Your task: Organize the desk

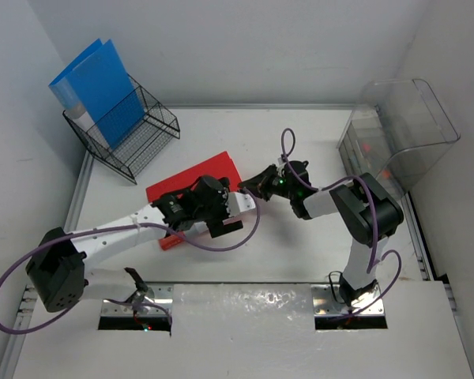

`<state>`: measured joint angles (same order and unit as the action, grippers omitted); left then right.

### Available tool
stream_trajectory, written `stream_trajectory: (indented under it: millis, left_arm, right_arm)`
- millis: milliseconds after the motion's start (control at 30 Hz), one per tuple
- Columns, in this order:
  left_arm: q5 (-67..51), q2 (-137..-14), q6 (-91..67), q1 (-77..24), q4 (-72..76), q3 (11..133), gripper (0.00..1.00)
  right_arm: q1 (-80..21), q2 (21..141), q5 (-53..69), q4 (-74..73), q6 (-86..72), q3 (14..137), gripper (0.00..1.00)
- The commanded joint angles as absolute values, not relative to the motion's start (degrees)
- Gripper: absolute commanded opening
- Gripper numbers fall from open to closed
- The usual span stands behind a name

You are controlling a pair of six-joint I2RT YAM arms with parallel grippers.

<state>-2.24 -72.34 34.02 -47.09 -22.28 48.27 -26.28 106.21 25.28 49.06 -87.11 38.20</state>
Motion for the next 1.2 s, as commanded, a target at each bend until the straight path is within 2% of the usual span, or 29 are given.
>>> stream_trajectory:
  millis: [0, 67, 233, 500, 600, 633, 700, 733, 800, 867, 900, 1000, 1033, 1067, 1167]
  left_arm:
    - [5.9, -70.4, 31.3, -51.5, -6.0, 42.4, 0.99]
    - [11.0, -72.1, 32.1, -54.8, 2.5, 37.6, 1.00]
    - [23.2, -82.9, 31.8, -58.4, 9.2, 37.6, 1.00]
    - [41.3, -92.7, 38.4, -59.1, 27.8, 34.4, 0.99]
    - [41.6, -94.9, 38.5, -59.1, 28.8, 35.1, 0.89]
    - [41.4, -95.8, 38.0, -59.1, 28.2, 35.3, 0.80]
    - [41.6, -96.2, 37.8, -59.1, 28.1, 36.1, 0.69]
    - [41.5, -96.2, 37.7, -59.1, 28.0, 36.3, 0.57]
    - [40.8, -95.8, 37.3, -59.1, 27.2, 37.1, 0.41]
    - [39.1, -94.3, 35.5, -59.1, 22.4, 38.3, 0.09]
    - [38.5, -93.5, 34.7, -59.1, 21.2, 38.8, 0.03]
    - [36.5, -89.7, 33.1, -59.0, 17.4, 40.2, 0.00]
    - [35.9, -87.6, 32.3, -58.9, 16.0, 40.8, 0.00]
    - [34.3, -86.3, 31.8, -58.8, 14.6, 41.5, 0.00]
    - [29.6, -81.4, 29.4, -56.8, 8.7, 45.9, 0.00]
  right_arm:
    - [-26.4, 104.1, 22.9, 50.0, -87.1, 39.6, 0.00]
    - [-26.3, 103.4, 22.1, 49.2, -86.6, 39.5, 0.00]
    - [-26.4, 101.8, 20.5, 47.8, -86.0, 39.2, 0.00]
    - [-26.6, 100.7, 19.9, 47.8, -85.9, 38.1, 0.00]
    - [-26.6, 100.5, 20.0, 47.9, -85.8, 37.6, 0.00]
    - [-26.6, 100.4, 20.0, 48.1, -85.9, 37.4, 0.00]
    - [-26.6, 100.4, 20.3, 48.3, -86.0, 37.4, 0.00]
    - [-26.7, 100.3, 20.4, 48.6, -86.1, 37.2, 0.00]
    - [-26.7, 100.0, 20.7, 49.1, -86.7, 36.9, 0.00]
    - [-26.6, 99.5, 21.5, 49.4, -86.1, 36.8, 0.00]
    - [-26.6, 99.3, 22.1, 49.4, -85.7, 37.0, 0.00]
    - [-25.8, 98.6, 25.2, 50.0, -82.8, 38.7, 0.02]
    - [-25.5, 98.3, 25.7, 48.8, -81.8, 39.0, 0.07]
    - [-24.9, 97.7, 25.8, 48.2, -80.2, 39.2, 0.22]
    - [-20.3, 93.1, 26.5, 43.7, -75.5, 39.6, 0.44]
